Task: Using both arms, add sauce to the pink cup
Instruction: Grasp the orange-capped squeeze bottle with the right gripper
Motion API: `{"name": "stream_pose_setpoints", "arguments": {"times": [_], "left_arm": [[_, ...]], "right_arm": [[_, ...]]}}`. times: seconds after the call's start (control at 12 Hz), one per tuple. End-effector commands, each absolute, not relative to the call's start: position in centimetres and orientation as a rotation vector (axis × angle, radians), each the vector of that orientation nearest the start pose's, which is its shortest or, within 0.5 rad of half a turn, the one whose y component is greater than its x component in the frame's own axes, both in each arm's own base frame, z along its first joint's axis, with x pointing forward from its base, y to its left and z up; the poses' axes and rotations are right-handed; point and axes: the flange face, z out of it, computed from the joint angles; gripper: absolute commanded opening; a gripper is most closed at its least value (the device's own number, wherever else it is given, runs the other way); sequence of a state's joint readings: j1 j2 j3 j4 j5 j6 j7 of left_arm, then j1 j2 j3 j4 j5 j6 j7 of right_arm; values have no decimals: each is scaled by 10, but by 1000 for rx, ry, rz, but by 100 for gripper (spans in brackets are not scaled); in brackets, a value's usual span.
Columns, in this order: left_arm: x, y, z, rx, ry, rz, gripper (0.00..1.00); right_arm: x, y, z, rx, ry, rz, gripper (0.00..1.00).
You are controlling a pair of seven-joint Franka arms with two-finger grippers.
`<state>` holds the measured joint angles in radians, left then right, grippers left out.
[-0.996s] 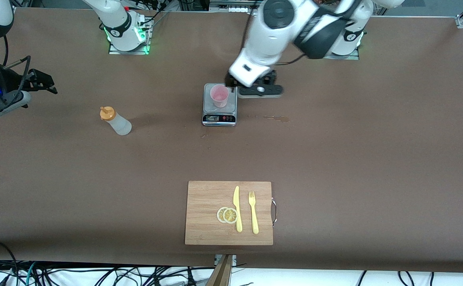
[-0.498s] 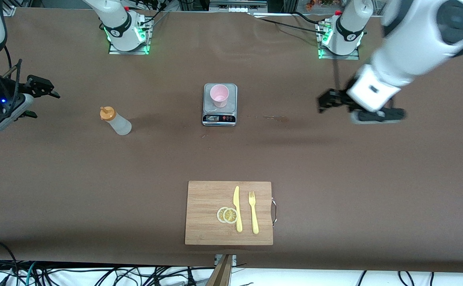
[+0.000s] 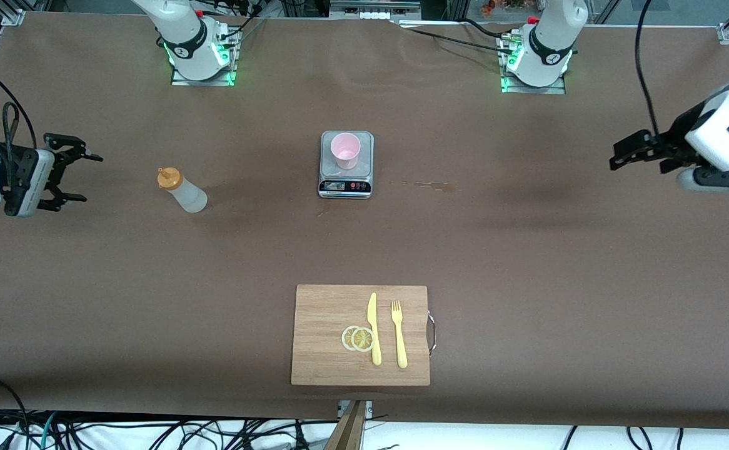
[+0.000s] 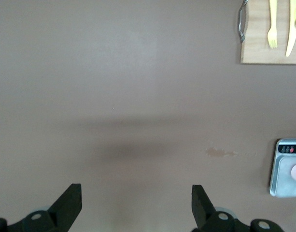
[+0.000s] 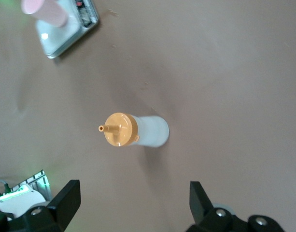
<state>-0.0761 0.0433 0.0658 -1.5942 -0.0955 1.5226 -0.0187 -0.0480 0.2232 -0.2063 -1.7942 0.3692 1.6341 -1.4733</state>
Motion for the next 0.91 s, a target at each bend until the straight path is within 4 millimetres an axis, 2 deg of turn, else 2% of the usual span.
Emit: {"name": "stream_pose_setpoints", "arguments": {"times": [0.0, 0.08, 0.33, 0.5, 0.66, 0.83], "left_arm": [[547, -5, 588, -3205, 48, 271, 100], [544, -7, 589, -3193, 58, 293, 100], [533, -33, 602, -3135, 147, 263, 100], [528, -34, 600, -3120, 160, 274, 100], [518, -36, 597, -3115, 174, 288, 100], [518, -42, 599, -3115, 190, 271, 100]], "right_arm": [[570, -116, 361, -2035, -1510, -114, 100], [568, -122, 339, -1948, -1527, -165, 100], [559, -128, 265, -1661, -1563, -336, 100], [553, -128, 229, -1531, -1572, -449, 100], [537, -122, 190, -1439, -1546, -558, 100], [515, -113, 154, -1373, -1505, -651, 100]]}}
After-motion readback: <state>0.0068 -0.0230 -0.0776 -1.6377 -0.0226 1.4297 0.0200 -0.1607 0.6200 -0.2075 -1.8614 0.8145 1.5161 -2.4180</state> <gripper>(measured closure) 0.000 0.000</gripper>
